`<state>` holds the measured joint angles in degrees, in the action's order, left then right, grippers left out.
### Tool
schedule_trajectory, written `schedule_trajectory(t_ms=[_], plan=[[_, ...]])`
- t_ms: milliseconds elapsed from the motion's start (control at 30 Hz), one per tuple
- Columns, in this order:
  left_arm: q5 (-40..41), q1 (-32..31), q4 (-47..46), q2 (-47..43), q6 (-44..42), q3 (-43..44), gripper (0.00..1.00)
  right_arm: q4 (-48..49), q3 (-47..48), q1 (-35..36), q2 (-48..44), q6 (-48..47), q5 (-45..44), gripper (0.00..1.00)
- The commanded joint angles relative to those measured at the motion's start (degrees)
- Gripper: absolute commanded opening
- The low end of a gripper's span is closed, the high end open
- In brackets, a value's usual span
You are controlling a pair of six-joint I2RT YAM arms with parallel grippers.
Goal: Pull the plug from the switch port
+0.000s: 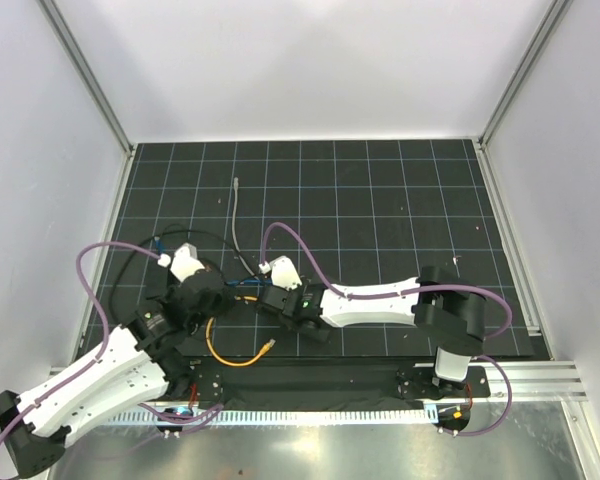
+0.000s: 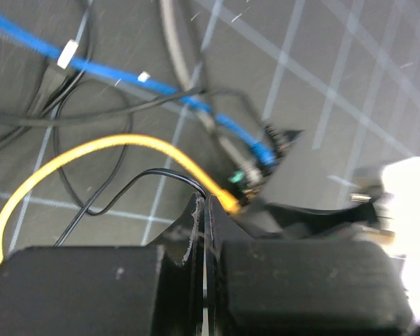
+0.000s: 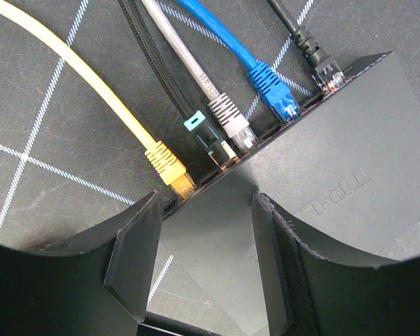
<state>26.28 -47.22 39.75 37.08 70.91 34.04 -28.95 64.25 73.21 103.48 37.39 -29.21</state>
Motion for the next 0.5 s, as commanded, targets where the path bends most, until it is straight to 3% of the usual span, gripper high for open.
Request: schedule_trajectory(t_ms=[0, 167, 333, 467], plan=[[-1.0, 0.1, 0.8, 1.4, 2.7, -3.2, 0.00, -5.3, -4.0, 0.3, 5.9, 4.6, 15.9, 0.60], [-2.0, 0.4, -0.1, -0.1, 6.3, -7.3, 0.00, -4.9, -4.3, 0.4, 4.5, 4.3, 16.6, 0.60], [-2.5, 1.1, 1.8, 2.7, 4.9, -5.9, 0.01, -4.5, -4.6, 0.3, 3.8, 3.6, 17.3, 0.61], [-4.3, 2.6, 2.6, 6.4, 0.6, -2.6, 0.12, -3.7, -5.3, 0.3, 2.3, 2.9, 18.0, 0.61]])
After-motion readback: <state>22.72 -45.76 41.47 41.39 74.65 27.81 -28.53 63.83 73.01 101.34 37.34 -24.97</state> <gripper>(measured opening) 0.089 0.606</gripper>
